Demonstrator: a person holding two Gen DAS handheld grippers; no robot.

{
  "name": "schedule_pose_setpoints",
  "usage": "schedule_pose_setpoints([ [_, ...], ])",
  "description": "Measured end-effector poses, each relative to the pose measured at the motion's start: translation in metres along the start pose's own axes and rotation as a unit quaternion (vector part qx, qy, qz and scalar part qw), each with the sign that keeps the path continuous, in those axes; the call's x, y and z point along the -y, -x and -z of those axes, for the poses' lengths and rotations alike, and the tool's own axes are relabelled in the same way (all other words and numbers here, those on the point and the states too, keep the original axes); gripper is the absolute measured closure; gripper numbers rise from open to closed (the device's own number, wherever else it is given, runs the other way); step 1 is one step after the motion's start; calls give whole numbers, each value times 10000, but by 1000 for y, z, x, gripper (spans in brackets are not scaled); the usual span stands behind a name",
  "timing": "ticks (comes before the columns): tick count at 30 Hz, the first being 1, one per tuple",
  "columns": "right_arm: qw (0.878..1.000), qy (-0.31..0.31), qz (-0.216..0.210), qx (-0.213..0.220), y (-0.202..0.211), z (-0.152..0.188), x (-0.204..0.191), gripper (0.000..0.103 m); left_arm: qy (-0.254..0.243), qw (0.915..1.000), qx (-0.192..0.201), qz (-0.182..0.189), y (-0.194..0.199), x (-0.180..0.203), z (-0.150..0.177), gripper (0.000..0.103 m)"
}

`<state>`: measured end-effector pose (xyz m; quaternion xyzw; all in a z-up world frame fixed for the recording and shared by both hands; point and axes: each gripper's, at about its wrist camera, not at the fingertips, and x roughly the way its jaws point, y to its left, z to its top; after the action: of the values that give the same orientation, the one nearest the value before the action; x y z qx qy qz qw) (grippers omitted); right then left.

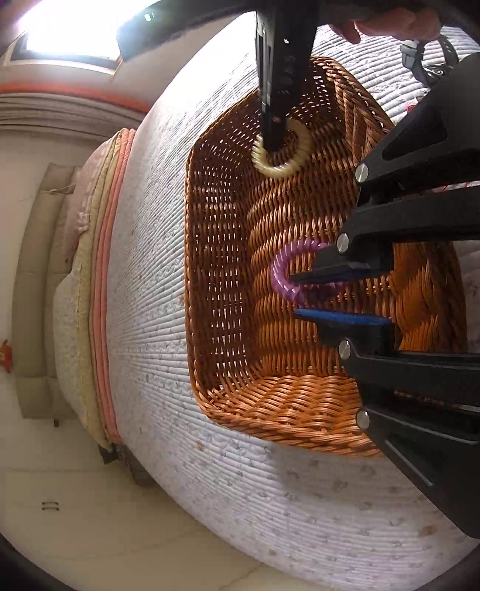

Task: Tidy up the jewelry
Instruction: 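Carry both coil hair ties into the wicker basket and open both tools, then move both tools back over the remaining jewelry on the bed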

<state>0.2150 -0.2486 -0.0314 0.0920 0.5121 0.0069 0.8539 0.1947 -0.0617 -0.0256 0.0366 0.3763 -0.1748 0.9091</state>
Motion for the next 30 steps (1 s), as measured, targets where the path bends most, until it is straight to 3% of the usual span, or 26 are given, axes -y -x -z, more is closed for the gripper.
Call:
schedule_pose_setpoints([
  [2,9998,-1,-12,-186,-7,-3,0,91,-15,10000,81,5,7,0,0,69],
  [5,9999,55,92,-87,2,0,-5,79,-38,9997,217,80,25,0,2,66],
  [10,9987,-76,-246,446,52,19,4,55,67,9973,610,410,77,-4,13,59],
  [14,9949,73,-399,926,96,46,0,55,92,9949,855,528,121,-3,26,59],
  [21,9782,441,-471,1972,165,134,-16,55,311,9912,1002,806,174,-5,72,59],
  [27,9711,218,-251,2363,170,193,-4,55,459,9924,730,883,172,-6,120,59],
  [30,9711,236,205,2367,160,211,4,55,551,9940,482,813,155,-8,139,60],
])
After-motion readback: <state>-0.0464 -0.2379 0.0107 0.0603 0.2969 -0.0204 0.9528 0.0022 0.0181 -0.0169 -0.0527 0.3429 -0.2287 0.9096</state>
